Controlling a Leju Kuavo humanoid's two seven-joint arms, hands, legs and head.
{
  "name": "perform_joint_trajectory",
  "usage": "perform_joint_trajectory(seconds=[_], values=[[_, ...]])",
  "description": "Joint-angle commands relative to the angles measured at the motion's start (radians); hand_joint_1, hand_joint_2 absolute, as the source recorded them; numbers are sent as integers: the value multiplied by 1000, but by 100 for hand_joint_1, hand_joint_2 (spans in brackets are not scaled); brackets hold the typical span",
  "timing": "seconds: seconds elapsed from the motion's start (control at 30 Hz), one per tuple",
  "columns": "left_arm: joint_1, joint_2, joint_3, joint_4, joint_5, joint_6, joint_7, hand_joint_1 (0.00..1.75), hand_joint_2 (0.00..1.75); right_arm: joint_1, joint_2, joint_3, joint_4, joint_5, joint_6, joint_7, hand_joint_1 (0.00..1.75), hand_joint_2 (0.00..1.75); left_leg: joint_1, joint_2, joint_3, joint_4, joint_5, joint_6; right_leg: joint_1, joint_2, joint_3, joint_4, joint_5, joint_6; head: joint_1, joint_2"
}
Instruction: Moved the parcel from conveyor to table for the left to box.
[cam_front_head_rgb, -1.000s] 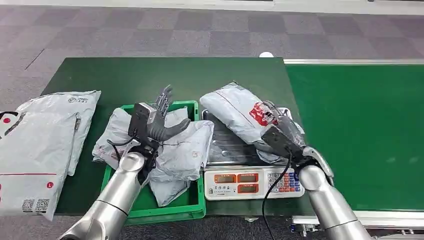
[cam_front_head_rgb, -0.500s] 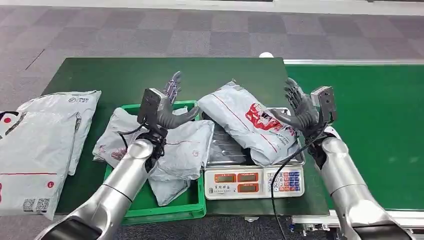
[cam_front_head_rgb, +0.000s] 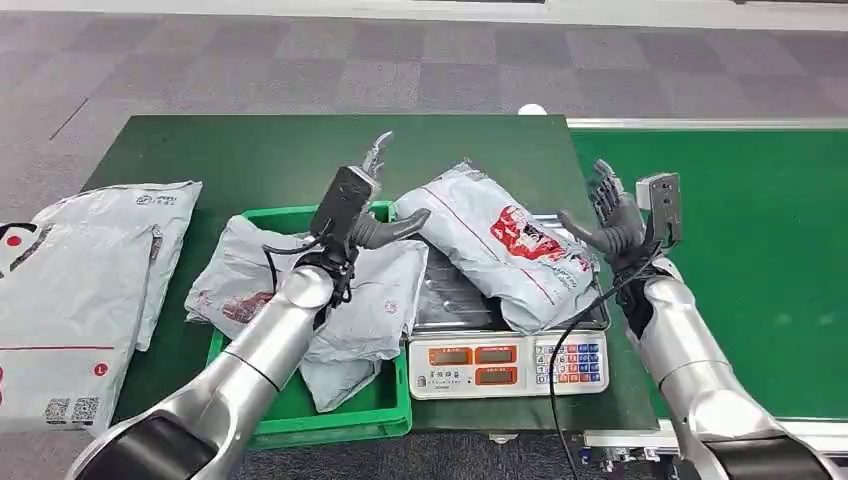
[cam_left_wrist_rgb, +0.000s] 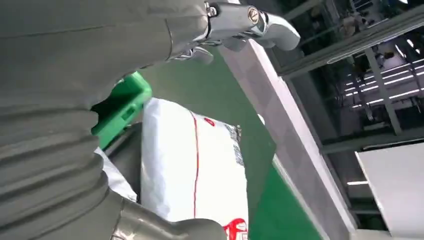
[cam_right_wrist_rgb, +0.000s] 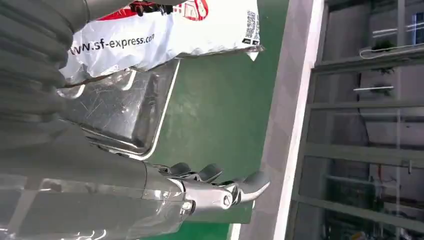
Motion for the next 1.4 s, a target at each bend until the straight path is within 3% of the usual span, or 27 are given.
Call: perform_joint_trajectory(seconds=[0.03,0.1,0.2,0.4,0.67,1.03,1.07,1.1,1.4], values=[[-117,-47,-135,203,-85,41,28,0,175,25,28,-61,-24,15,-42,12,0,175,1,-3,1,0,0,-1,1,-3,2,-1,-1,-1,0,0],[-140,-66,-183,260,-159,73,52,0,175,52,32,-61,-66,38,-59,22,0,175,1,-1,1,0,0,-1,1,-2,2,-1,0,-1,0,0],[-171,-133,-388,372,-436,162,134,0,175,107,31,-66,-170,73,-75,25,0,175,2,-3,1,0,-1,-1,2,-3,3,-1,-1,-1,0,0],[-164,-146,-660,347,-570,-29,254,0,175,168,9,-76,-278,55,-13,19,0,175,0,-4,0,-1,-1,0,0,-4,2,-1,-1,-1,0,0],[-161,-146,-796,343,-596,-55,347,0,175,208,3,-82,-341,66,-2,29,0,175,0,-2,0,-1,-1,0,0,-1,1,-1,-1,-1,0,0],[-159,-146,-831,328,-589,-114,349,3,175,217,5,-86,-351,66,4,25,0,175,0,0,1,-1,-1,0,0,0,1,-1,-1,-1,0,0],[-156,-146,-841,321,-589,-126,350,124,175,224,9,-90,-363,66,4,25,0,175,0,0,2,-1,-1,-1,0,0,2,-2,-1,-1,0,0],[-153,-146,-855,312,-577,-158,349,169,175,235,17,-96,-385,73,7,24,0,175,0,-1,1,-1,-1,-1,0,0,2,-2,-1,-1,0,0],[-147,-146,-874,292,-564,-176,359,175,175,263,29,-105,-437,91,5,29,0,175,0,0,1,-1,-1,0,0,-1,2,-2,0,-1,0,0]])
